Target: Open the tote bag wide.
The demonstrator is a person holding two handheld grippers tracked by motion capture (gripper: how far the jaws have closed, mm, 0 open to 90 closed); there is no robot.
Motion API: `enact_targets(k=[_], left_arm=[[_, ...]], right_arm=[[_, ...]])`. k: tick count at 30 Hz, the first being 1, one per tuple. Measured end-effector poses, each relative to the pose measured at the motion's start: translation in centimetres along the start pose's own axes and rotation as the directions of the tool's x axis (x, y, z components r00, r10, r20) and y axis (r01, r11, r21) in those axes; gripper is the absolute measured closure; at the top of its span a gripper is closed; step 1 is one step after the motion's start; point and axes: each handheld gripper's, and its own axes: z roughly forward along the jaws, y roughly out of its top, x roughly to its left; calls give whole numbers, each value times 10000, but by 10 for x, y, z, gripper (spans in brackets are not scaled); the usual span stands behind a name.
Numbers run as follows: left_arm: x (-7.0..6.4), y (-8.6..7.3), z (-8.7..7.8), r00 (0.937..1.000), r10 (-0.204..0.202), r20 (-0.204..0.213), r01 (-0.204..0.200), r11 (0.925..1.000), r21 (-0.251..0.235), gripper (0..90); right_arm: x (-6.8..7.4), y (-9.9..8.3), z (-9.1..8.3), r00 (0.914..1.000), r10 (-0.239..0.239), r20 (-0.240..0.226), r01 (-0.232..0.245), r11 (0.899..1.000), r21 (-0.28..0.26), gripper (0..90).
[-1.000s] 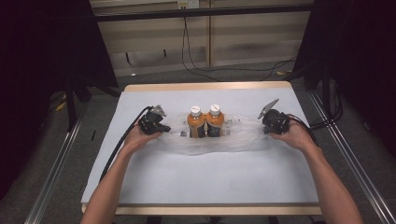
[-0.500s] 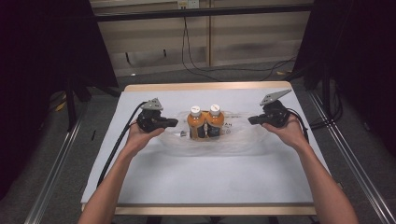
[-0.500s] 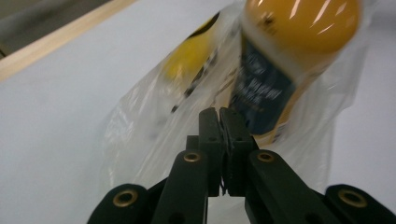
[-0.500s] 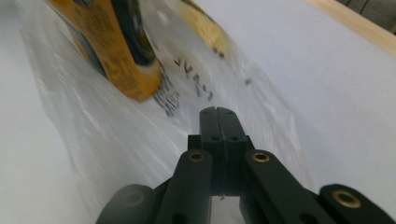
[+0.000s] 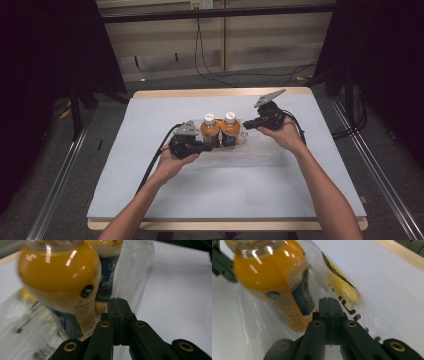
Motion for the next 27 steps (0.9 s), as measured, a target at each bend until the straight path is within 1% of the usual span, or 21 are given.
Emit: enact_targets(k=[1, 2, 3, 4, 5, 6, 8, 9, 10, 12, 13, 14, 16, 18, 19, 21, 22, 23, 24, 26, 27], left_arm=[[-1, 0, 4, 9999, 54, -109, -53, 9999, 112, 900], [-4, 0, 12, 10000, 55, -73, -53, 9998, 204, 900], [-6, -1, 15, 9998, 136, -151, -131, 9995, 303, 900], [-8, -1, 19, 9997, 148, -184, -141, 9992, 383, 900], [-10, -2, 24, 9991, 295, -293, -277, 9978, 600, 900], [-11, -3, 28, 9984, 370, -424, -341, 9972, 671, 900], [-11, -5, 33, 9975, 427, -569, -377, 9956, 861, 900], [-11, -6, 34, 9974, 442, -566, -387, 9948, 938, 900], [-11, -7, 35, 9966, 449, -695, -379, 9944, 984, 900], [-9, -10, 37, 9981, 207, -579, -159, 9965, 824, 900], [-8, -12, 38, 9976, 195, -670, -141, 9967, 794, 900], [-6, -13, 38, 9983, 30, -577, 17, 9966, 818, 900], [-6, -13, 38, 9979, -36, -644, 80, 9977, 680, 900], [-3, -11, 36, 9988, 53, -477, -27, 9986, 531, 900], [-3, -10, 35, 9984, 109, -561, -79, 9985, 543, 900], [-2, -8, 34, 9978, 126, -645, -103, 9993, 362, 900], [-2, -8, 35, 9957, 251, -887, -214, 9989, 428, 900], [-1, -9, 36, 9942, 340, -1022, -274, 9975, 651, 900], [-1, -10, 39, 9947, 350, -970, -276, 9967, 764, 900], [-3, -13, 45, 9931, 432, -1094, -325, 9947, 979, 900], [-5, -14, 48, 9910, 606, -1195, -493, 9942, 954, 900]], right_arm=[[-2, 0, 6, 10000, 47, -9, -47, 9999, 98, 900], [-4, -1, 11, 9999, 112, 108, -114, 9997, 213, 900], [-8, -3, 19, 9995, 320, 73, -323, 9988, 366, 900], [-10, -5, 23, 9991, 422, 62, -424, 9980, 473, 900], [-11, -6, 26, 9988, 478, 47, -480, 9976, 506, 900], [-12, -8, 31, 9985, 547, 71, -550, 9960, 710, 900], [-15, -11, 38, 9984, 555, 39, -557, 9948, 853, 900], [-16, -14, 42, 9981, 617, 56, -619, 9937, 935, 900], [-16, -15, 44, 9974, 722, 54, -724, 9929, 948, 900], [-17, -16, 49, 9964, 842, 39, -842, 9914, 998, 900], [-18, -17, 52, 9967, 816, 36, -815, 9915, 1018, 900], [-17, -17, 54, 9971, 761, 26, -759, 9917, 1039, 900], [-16, -17, 58, 9968, 800, -29, -792, 9909, 1091, 900], [-15, -17, 61, 9966, 819, -68, -806, 9905, 1116, 900], [-15, -17, 62, 9971, 761, -61, -749, 9905, 1152, 900], [-15, -17, 64, 9967, 806, -109, -789, 9903, 1144, 900], [-15, -17, 66, 9966, 816, -106, -797, 9897, 1190, 900], [-15, -17, 67, 9966, 821, -88, -805, 9893, 1215, 900], [-14, -18, 68, 9965, 826, -115, -805, 9886, 1269, 900], [-13, -18, 71, 9962, 861, -104, -838, 9868, 1383, 900], [-13, -18, 72, 9958, 913, -123, -888, 9868, 1355, 900]])
